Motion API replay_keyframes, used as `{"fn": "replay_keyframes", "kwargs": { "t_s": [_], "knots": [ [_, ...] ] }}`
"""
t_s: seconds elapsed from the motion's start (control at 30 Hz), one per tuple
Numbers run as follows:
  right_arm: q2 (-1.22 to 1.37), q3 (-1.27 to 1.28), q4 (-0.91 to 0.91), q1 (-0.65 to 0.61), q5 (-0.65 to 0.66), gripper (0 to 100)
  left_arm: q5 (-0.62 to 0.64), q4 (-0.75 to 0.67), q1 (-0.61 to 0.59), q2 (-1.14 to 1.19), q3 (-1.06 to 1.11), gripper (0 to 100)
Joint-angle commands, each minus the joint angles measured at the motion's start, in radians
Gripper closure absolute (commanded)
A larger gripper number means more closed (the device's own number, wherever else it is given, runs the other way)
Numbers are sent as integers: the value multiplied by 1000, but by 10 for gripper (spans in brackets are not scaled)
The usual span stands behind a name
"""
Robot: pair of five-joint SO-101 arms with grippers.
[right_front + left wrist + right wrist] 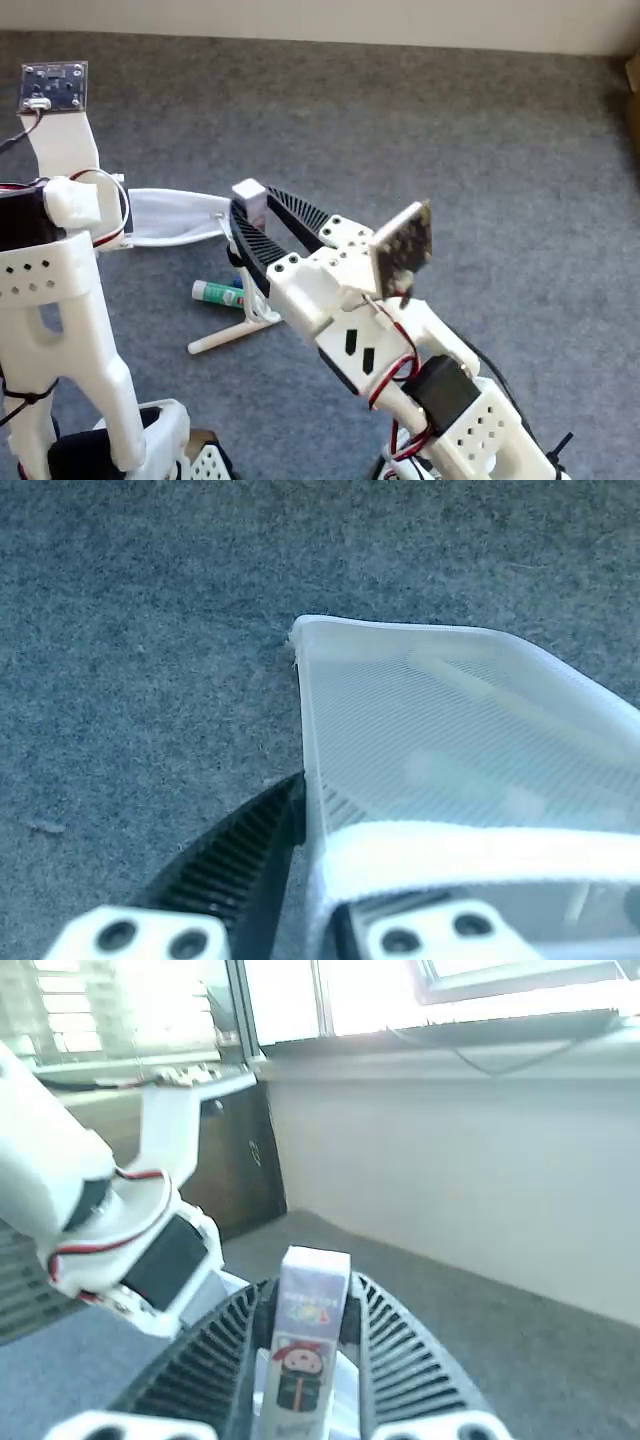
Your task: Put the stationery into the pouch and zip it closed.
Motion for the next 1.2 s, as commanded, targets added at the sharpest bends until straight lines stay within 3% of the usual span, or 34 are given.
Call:
{"fn": "replay_keyframes", "kwargs": {
  "t_s": [0.0,0.6,0.9,1.03,1.17],
  "knots": [
    [-27,-10,-124,-33,11,993,3,8,24,-10,-28,990],
    [245,197,-794,-31,11,993,3,9,56,-12,-8,991],
    [535,269,-1164,-28,11,993,5,9,56,-12,-10,991],
    [644,272,-1230,-28,23,993,6,9,56,-12,-10,991],
    [693,288,-1233,-36,130,993,6,9,56,-12,-10,991]
  ]
}}
